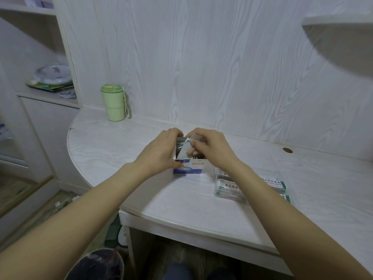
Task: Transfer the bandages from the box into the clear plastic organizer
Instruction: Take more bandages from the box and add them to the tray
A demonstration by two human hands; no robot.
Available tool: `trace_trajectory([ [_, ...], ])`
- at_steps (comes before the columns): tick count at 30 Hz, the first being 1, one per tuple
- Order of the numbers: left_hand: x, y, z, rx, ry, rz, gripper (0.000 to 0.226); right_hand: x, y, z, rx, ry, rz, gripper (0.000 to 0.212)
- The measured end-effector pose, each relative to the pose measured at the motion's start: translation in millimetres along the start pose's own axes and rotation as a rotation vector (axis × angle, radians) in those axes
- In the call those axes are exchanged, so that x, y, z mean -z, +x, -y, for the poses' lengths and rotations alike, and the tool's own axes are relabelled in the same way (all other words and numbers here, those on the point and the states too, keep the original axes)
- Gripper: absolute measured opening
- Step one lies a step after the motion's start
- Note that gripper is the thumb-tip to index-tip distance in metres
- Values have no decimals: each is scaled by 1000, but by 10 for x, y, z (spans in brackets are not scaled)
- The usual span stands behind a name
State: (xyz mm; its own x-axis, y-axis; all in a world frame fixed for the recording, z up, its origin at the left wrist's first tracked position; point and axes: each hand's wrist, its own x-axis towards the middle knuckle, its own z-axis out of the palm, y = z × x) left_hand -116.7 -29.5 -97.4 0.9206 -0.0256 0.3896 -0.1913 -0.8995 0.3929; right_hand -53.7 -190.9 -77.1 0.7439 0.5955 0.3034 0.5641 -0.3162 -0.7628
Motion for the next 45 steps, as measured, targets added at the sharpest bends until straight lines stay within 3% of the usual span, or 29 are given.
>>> trace_trajectory([
  [10,24,6,-19,7,-21,4,74,0,-12,-5,29,-27,-98,24],
  [18,59,112,11,28,27,67,74,78,16,-31,-114,188,-189,17],
  [24,60,243,24,37,132,83,72,87,106,5,-180,107,-232,18],
  [32,113,437,88,92,243,184,71,84,308,1,-225,13,-298,7],
  [36,154,491,74,144,315,292,87,136,322,11,-220,115,-324,10],
  [38,163,503,3,122,261,271,89,169,299,12,-199,161,-327,11],
  [42,177,552,-217,58,-181,162,59,285,279,32,-100,247,-344,14],
  [45,186,603,-357,50,-216,213,51,400,255,73,-47,384,-327,15],
])
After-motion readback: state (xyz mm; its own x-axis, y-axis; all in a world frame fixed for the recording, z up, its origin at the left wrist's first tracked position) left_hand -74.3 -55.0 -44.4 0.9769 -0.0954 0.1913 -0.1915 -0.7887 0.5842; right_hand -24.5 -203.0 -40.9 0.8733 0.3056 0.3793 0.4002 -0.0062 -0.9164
